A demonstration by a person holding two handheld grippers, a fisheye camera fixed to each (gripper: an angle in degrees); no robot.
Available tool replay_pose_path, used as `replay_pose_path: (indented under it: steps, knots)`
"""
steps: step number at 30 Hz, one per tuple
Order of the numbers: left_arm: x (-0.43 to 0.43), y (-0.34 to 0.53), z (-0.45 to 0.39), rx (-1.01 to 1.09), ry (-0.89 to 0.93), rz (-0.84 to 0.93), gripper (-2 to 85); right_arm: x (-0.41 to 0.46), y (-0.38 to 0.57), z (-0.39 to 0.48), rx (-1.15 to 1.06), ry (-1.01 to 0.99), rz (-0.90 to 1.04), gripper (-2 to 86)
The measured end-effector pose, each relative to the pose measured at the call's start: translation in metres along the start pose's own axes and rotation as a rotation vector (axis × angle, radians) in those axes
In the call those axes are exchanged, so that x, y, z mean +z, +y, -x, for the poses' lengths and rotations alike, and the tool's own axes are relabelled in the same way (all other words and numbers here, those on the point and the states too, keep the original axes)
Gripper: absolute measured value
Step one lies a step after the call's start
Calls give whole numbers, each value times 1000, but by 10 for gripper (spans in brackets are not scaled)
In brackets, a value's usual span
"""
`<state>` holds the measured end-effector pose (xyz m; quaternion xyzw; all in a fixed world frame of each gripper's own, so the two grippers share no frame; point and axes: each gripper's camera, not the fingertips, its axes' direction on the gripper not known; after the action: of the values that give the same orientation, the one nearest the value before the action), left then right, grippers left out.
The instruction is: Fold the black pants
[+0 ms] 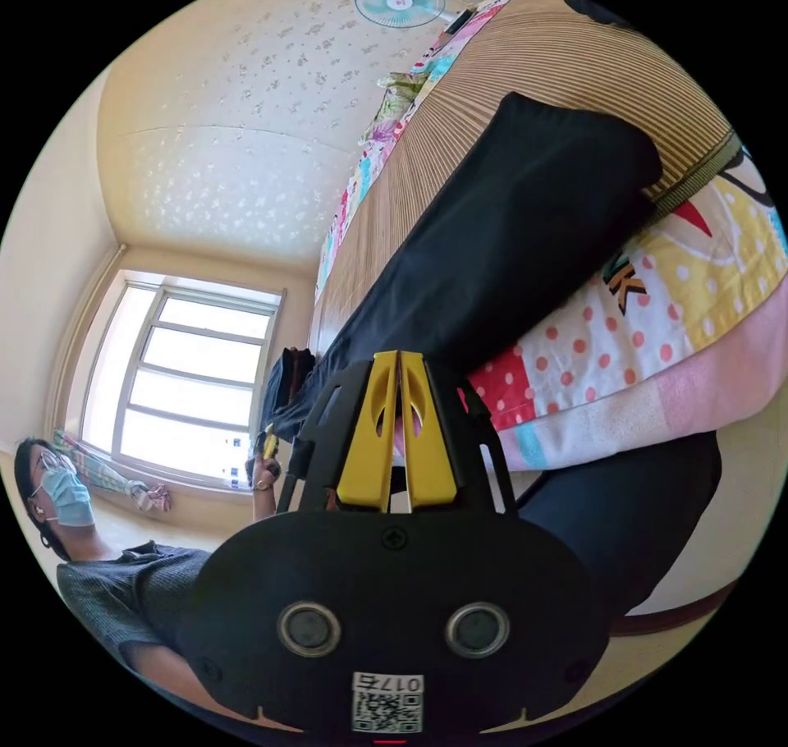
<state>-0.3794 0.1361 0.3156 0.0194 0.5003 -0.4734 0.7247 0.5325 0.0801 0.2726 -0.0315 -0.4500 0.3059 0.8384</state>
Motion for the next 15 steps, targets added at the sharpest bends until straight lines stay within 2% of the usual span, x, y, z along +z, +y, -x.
replay_pose_path:
  steps: [4,7,10,12,15]
  knots:
    - [53,42,-114,240,-9,25,64,-6,5,-1,-15,-2,-13,4]
    - [116,110,-173,401,48,134,58,-8,11,-5,-15,2,-10,4]
    - [196,189,-182,485,127,420,34,-7,17,-12,-11,-15,3,6]
    - [253,252,-165,515,263,753,15,-5,21,-18,-13,-23,15,9]
    - [270,296,-141,521,256,965,37,1,25,-24,-22,-24,31,19]
